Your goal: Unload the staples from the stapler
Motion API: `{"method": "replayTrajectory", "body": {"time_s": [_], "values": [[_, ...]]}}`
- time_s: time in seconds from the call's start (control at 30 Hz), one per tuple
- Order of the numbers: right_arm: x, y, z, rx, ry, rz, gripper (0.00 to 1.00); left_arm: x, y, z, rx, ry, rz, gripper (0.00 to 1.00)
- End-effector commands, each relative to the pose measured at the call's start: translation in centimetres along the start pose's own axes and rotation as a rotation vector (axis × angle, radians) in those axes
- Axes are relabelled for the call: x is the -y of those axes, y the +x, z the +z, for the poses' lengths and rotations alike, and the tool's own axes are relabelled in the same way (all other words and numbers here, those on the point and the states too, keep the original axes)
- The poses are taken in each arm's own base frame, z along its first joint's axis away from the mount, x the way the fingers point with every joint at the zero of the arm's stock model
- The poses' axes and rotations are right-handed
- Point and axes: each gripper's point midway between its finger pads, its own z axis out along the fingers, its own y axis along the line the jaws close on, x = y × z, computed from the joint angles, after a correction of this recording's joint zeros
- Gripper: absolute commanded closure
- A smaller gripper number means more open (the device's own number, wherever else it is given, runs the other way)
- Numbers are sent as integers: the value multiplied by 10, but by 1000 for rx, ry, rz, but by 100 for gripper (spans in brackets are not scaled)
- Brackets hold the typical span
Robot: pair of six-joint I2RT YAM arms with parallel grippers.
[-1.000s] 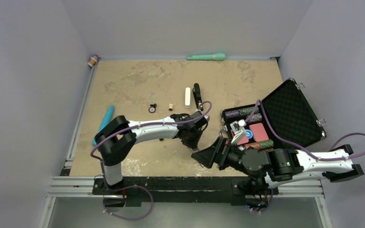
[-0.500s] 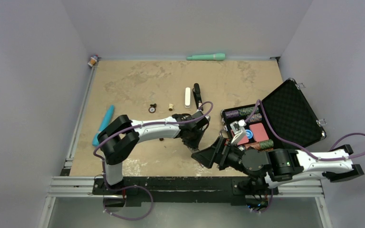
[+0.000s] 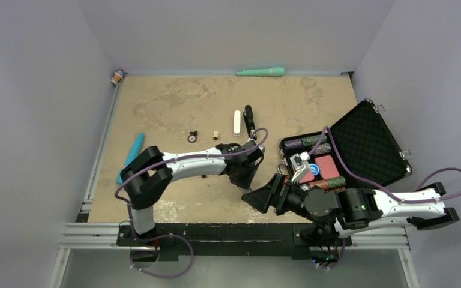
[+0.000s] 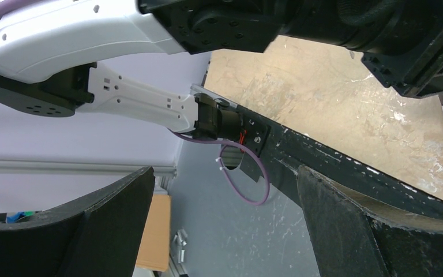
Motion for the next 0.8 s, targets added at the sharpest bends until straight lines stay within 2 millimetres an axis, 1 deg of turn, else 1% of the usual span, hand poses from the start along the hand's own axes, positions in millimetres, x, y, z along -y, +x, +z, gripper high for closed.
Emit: {"method": "replayTrajectory", "body": {"time_s": [0.0, 0.13, 0.23, 0.3, 0.4, 0.47, 0.53, 0.63, 0.77], "values": [[-8, -8, -3, 23, -14, 23, 2, 13, -21, -52, 94, 21, -31, 66], [-14, -12, -3, 32, -24, 20, 2, -1, -22, -88, 134, -42, -36, 65], [-14, -11, -1, 36, -8, 33, 2, -23, -18, -115, 165, -127, -41, 63], [-6, -7, 3, 36, 34, 56, 3, -38, -14, -128, 174, -173, -40, 63], [20, 6, 11, 31, 138, 108, 4, -60, -4, -137, 178, -221, -44, 64], [35, 16, 17, 24, 180, 135, 5, -69, 3, -139, 182, -227, -52, 64], [49, 25, 21, 19, 215, 167, 6, -70, 8, -139, 199, -198, -50, 64], [69, 38, 25, 5, 261, 213, 6, -63, 10, -128, 226, -129, -32, 61], [84, 47, 26, -8, 288, 237, 5, -56, 8, -104, 216, -89, 20, 61]]}}
